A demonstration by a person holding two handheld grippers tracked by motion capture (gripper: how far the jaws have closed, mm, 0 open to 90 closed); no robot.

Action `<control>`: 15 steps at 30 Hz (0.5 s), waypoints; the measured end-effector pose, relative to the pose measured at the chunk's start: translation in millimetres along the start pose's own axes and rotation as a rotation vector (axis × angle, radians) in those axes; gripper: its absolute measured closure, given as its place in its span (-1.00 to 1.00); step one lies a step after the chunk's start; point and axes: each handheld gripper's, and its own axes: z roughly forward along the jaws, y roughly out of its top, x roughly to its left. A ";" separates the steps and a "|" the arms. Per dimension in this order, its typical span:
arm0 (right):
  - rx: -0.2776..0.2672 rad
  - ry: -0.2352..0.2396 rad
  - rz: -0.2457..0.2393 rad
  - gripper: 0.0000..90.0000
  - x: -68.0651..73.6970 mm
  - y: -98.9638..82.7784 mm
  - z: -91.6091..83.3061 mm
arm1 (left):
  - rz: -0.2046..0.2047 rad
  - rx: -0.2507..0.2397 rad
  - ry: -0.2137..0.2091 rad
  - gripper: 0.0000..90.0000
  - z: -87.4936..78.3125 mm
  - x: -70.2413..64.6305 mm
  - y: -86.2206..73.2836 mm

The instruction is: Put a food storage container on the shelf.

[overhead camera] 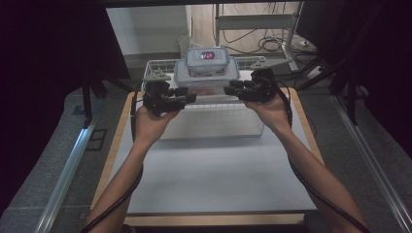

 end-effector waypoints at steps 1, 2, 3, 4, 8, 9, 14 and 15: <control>0.004 -0.001 -0.005 0.30 1.2 -1.8 -0.2 | 0.012 0.003 0.008 0.10 -0.5 -1.6 -1.9; 0.015 0.002 -0.010 0.25 3.2 -5.5 -0.7 | 0.033 0.007 0.023 0.01 -1.6 -4.9 -5.5; 0.015 0.002 -0.010 0.25 3.2 -5.5 -0.7 | 0.033 0.007 0.023 -0.04 -1.6 -4.9 -5.5; 0.023 0.003 -0.015 0.19 5.1 -9.2 -1.0 | 0.038 0.007 0.027 -0.09 -2.0 -6.3 -7.3; 0.033 0.008 -0.017 0.12 7.4 -15.0 -1.4 | 0.052 0.021 0.022 -0.24 -1.7 -10.6 -14.3; 0.037 0.012 -0.013 0.07 9.2 -19.1 -1.6 | 0.061 0.025 0.027 -0.28 -1.4 -12.5 -17.0; 0.045 0.019 -0.010 -0.03 11.8 -27.4 -2.2 | 0.066 0.022 0.035 -0.40 -0.7 -17.2 -28.4; 0.048 0.020 -0.008 -0.05 12.6 -29.5 -2.4 | 0.063 0.021 0.033 -0.45 -0.8 -17.7 -30.9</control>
